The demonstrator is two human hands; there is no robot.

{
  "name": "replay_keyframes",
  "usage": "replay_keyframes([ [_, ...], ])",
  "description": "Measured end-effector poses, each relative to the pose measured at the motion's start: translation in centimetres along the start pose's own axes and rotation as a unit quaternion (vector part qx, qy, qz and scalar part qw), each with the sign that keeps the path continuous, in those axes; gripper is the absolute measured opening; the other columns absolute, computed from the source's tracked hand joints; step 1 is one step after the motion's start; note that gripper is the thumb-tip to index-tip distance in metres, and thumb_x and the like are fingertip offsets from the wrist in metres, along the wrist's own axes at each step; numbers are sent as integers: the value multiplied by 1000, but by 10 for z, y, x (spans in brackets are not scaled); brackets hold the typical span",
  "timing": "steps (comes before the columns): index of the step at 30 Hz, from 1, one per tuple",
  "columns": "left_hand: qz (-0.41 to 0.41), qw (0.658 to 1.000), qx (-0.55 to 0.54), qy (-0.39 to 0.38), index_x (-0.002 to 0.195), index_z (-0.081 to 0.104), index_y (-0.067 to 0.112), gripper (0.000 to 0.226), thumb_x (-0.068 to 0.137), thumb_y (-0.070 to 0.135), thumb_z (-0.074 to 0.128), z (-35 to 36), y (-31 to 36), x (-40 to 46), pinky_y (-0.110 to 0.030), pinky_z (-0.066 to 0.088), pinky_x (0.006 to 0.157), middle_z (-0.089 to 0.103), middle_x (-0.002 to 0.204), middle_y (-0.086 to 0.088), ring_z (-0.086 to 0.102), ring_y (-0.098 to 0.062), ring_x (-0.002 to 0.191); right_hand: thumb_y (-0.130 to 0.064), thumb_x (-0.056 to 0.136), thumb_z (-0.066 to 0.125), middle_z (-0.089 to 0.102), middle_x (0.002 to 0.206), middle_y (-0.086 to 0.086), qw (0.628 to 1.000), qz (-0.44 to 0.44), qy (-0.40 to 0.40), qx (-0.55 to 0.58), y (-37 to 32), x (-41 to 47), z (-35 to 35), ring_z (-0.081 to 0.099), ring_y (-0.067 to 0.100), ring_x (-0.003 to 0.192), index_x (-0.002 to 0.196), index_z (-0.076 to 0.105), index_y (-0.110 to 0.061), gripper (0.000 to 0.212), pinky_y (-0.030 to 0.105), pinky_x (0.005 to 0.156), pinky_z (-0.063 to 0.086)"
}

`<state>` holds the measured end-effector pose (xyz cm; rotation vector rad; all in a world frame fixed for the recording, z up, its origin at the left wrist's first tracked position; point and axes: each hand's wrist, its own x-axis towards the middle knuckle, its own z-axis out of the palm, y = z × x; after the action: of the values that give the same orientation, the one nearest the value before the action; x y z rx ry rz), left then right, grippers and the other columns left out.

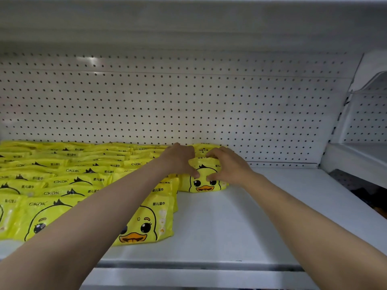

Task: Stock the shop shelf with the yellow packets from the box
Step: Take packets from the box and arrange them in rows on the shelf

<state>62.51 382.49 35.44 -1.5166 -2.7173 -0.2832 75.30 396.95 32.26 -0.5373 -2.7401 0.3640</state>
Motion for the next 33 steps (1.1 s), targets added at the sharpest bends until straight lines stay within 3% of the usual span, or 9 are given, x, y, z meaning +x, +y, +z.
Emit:
replay_keyframes([
  [3,-3,999,28,17,123,51,22,79,61,59,82,7,0,-1,-33,38,82,53,116,-5,43,-23,116,-47,63,87,46,125,-8,1000,1,7,-16,-1,-2,3,41,14,124,134,49,-33,82,33,93,43],
  [9,-3,997,41,58,119,51,20,76,62,60,81,10,-4,3,-35,38,92,58,117,-1,42,-23,119,-49,65,86,46,130,-5,997,20,38,-65,-7,-6,5,39,16,126,138,48,-31,84,34,94,42],
  [16,4,995,64,73,126,48,17,82,63,60,80,17,-5,4,-39,39,100,52,127,-6,41,-27,125,-49,72,81,47,135,0,988,65,53,-126,-23,-14,10,39,21,129,141,44,-28,81,37,96,41],
  [24,37,996,31,71,130,46,15,77,71,54,78,0,-9,-10,-40,40,99,48,129,-7,43,-27,124,-43,79,73,50,134,6,974,115,69,-183,-56,-29,-4,45,27,126,140,43,-19,73,39,97,41],
  [33,6,986,-10,169,133,46,17,64,84,51,68,-55,-45,-103,-43,43,96,50,131,-8,44,-29,124,-44,95,56,45,148,4,982,59,124,-127,-128,-59,-44,34,26,138,145,42,-20,57,41,107,38],
])
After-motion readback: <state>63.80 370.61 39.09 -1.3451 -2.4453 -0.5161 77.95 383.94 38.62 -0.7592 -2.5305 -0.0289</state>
